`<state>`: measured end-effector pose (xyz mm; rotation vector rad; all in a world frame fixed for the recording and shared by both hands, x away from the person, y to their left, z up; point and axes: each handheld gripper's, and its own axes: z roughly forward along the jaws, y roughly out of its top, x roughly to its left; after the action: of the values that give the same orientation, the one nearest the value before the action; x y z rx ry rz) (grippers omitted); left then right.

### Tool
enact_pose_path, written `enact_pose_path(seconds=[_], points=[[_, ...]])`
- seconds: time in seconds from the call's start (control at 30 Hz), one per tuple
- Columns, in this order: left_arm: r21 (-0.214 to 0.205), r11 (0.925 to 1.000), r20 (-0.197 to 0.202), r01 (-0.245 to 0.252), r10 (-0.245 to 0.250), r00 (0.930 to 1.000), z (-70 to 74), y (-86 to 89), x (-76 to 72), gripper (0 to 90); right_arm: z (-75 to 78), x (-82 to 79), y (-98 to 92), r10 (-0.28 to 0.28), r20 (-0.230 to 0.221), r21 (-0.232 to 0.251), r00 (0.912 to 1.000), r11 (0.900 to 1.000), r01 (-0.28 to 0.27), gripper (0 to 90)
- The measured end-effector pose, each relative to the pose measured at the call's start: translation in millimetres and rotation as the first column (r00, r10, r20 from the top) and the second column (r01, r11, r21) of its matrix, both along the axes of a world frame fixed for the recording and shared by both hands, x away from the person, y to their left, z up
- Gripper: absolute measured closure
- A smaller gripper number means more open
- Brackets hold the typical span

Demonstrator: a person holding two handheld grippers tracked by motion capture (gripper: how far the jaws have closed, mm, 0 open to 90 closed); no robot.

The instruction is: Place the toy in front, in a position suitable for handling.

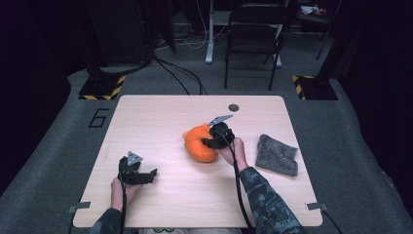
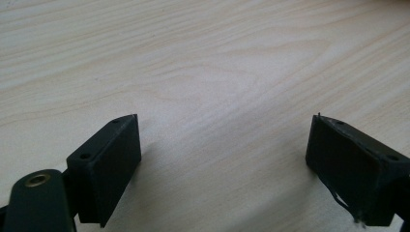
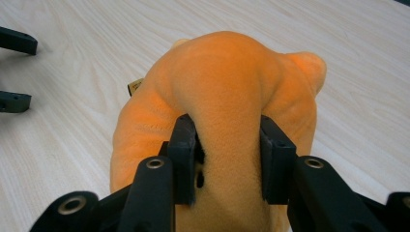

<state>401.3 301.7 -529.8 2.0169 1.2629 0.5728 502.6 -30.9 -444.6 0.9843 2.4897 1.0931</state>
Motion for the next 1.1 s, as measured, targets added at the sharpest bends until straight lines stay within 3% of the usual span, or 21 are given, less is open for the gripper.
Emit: enact_pose_path(seconds=[0.33,0.67,0.87,0.93,1.0,1.07,1.1], points=[[0.000,1.0000,-0.003,0.009,-0.009,1.0000,0.2,0.6,0.7,12.0,26.6,-2.3,-14.6,0.093,0.061,0.042,0.9938,0.9945,-0.096,64.9],[-0.001,1.0000,0.002,0.010,-0.010,0.9999,-0.2,0.7,1.1,12.0,35.5,2.7,-36.7,0.207,0.094,-0.018,0.9737,0.9783,-0.206,64.2],[-0.001,0.9999,0.002,0.012,-0.012,0.9999,-0.2,0.8,1.4,12.1,32.2,7.5,-53.9,0.266,0.089,-0.035,0.9597,0.9638,-0.264,63.5],[-0.001,0.9999,0.002,0.015,-0.015,0.9999,-0.2,0.9,1.8,12.1,26.3,9.0,-57.1,0.273,0.074,-0.042,0.9591,0.9617,-0.271,62.7],[0.002,0.9999,-0.003,0.012,-0.012,0.9999,0.3,1.0,2.1,12.0,16.3,11.5,-57.7,0.264,0.047,-0.059,0.9635,0.9636,-0.261,61.6],[0.000,0.9999,0.000,0.015,-0.015,0.9999,-0.1,1.0,2.7,12.1,3.2,13.6,-56.1,0.242,0.021,-0.108,0.9700,0.9651,-0.239,60.0],[-0.002,0.9999,0.000,0.014,-0.014,0.9999,-0.1,0.9,2.9,12.1,1.6,14.0,-57.7,0.235,0.026,-0.076,0.9717,0.9698,-0.232,59.4]])
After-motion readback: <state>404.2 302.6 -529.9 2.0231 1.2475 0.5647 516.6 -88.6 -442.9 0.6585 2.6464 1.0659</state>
